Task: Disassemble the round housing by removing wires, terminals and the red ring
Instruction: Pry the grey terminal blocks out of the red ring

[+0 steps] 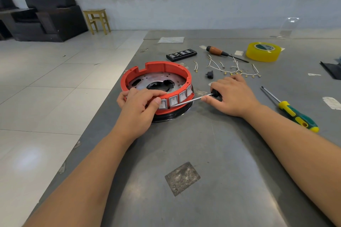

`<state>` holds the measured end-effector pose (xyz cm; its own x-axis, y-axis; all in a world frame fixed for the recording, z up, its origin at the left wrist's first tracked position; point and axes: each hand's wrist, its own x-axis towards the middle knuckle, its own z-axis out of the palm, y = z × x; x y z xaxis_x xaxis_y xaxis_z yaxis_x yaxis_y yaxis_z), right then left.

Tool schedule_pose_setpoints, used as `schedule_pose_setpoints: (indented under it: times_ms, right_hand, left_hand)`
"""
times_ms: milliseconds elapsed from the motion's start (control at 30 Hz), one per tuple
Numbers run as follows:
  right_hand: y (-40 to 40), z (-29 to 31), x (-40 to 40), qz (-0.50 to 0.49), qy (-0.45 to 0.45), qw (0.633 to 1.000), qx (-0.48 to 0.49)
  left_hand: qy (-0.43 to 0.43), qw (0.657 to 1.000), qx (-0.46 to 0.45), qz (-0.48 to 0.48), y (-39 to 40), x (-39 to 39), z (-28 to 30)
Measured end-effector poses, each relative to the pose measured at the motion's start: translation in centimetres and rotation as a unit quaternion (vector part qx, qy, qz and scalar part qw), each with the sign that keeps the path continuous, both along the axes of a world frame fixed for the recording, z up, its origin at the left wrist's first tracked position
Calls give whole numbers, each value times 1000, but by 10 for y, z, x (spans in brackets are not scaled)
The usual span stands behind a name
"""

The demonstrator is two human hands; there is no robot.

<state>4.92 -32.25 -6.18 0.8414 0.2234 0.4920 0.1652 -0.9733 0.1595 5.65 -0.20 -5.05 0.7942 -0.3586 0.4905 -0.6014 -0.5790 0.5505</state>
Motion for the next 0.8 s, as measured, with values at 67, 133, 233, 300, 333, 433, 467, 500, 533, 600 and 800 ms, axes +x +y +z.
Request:
schedule_pose_setpoints:
  times_ms: [67,133,233,300,333,433,467,500,533,600,800]
  right_hand:
    - [1,0,1,1,4,1000,0]
    - [1,-1,2,1,9,1000,1]
    - [1,-2,-2,-7,10,1000,2]
    - [1,-2,-9,-16,-1,1000,-6]
    - [2,-1,-13,-23,-8,1000,-12]
    - [4,4,-25,-44,-10,998,-33]
    - [5,5,-29,-52,-7,998,-38]
    - [6,6,-32,-61,-2,997,-42]
    - [7,7,-35,-70,3,997,-46]
    - [9,7,-39,-79,13,996,-44]
    - [10,7,-36,-77,22,996,-31]
  left_hand:
    - [2,1000,-3,-1,-1,-1,0]
    - [5,1000,-5,0,-2,-1,1]
    - [6,1000,-12,-4,0,-1,1]
    - [6,1000,-14,-11,2,-1,1]
    - [5,1000,-12,-12,3,-1,2]
    - [11,1000,-18,-12,6,-1,3]
    - [20,1000,-21,-10,7,0,3]
    - [30,999,-21,-5,8,0,3]
    - [37,999,-18,-1,9,1,3]
    - [36,999,-11,1,9,1,4]
    - [19,1000,-17,7,8,-2,6]
